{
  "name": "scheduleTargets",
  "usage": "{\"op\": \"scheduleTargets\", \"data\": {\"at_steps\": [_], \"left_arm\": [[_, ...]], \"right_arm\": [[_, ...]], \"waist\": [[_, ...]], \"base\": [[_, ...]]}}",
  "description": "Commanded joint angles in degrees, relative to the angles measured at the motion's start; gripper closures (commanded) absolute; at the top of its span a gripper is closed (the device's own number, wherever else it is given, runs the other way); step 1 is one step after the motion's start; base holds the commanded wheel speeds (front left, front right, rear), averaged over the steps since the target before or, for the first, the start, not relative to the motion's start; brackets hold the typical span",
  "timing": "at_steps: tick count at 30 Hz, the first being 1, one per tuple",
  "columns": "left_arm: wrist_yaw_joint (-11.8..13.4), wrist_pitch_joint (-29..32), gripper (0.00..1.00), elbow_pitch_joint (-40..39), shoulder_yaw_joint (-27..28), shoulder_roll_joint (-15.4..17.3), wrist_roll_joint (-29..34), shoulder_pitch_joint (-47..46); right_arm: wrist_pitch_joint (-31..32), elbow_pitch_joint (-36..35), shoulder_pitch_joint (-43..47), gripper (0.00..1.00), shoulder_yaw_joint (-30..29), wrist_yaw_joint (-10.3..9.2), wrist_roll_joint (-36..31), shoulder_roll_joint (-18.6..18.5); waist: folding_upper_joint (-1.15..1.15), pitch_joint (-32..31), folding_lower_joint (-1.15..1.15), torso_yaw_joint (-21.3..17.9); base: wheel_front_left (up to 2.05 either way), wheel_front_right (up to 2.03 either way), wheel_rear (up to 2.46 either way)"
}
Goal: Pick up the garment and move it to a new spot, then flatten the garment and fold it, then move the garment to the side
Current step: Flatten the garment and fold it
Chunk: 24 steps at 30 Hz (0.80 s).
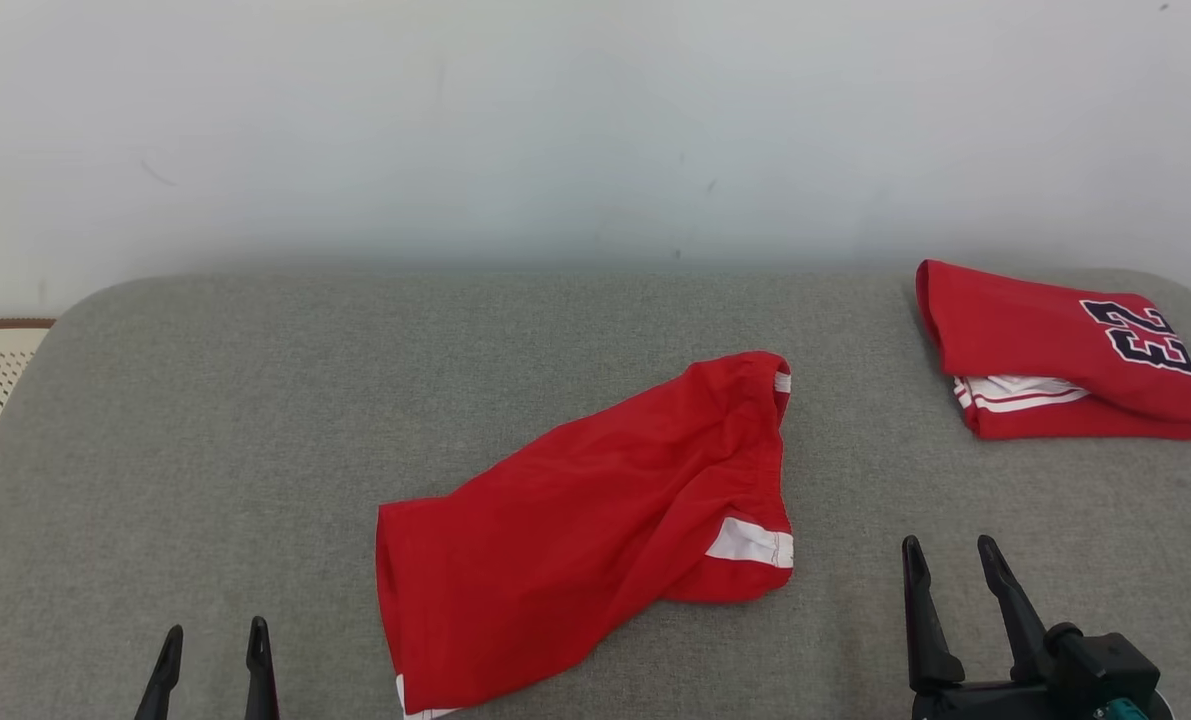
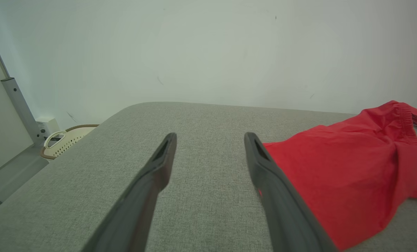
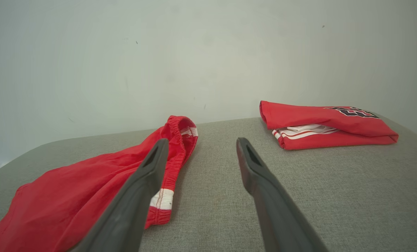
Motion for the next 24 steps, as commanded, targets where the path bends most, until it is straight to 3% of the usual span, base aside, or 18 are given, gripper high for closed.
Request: {"op": "scheduleTargets", "data": {"at_steps": [1, 24], "left_arm": [[0.2, -0.2, 0.00, 0.0, 0.2, 0.3, 0.3, 1.0], [0.5, -0.2, 0.00, 0.9, 0.4, 0.8, 1.0, 0.6]], "right_arm": [[0.0, 0.2, 0.6, 0.00, 0.0, 0.03, -0.4, 0.1], [0.0, 2.3, -0.3, 0.00, 0.7, 0.03, -1.3, 0.7]], "waist": [[0.00, 0.0, 0.00, 0.2], [0.00, 0.0, 0.00, -0.1]], "base": [[0.00, 0.00, 0.00], [0.00, 0.00, 0.00]]}}
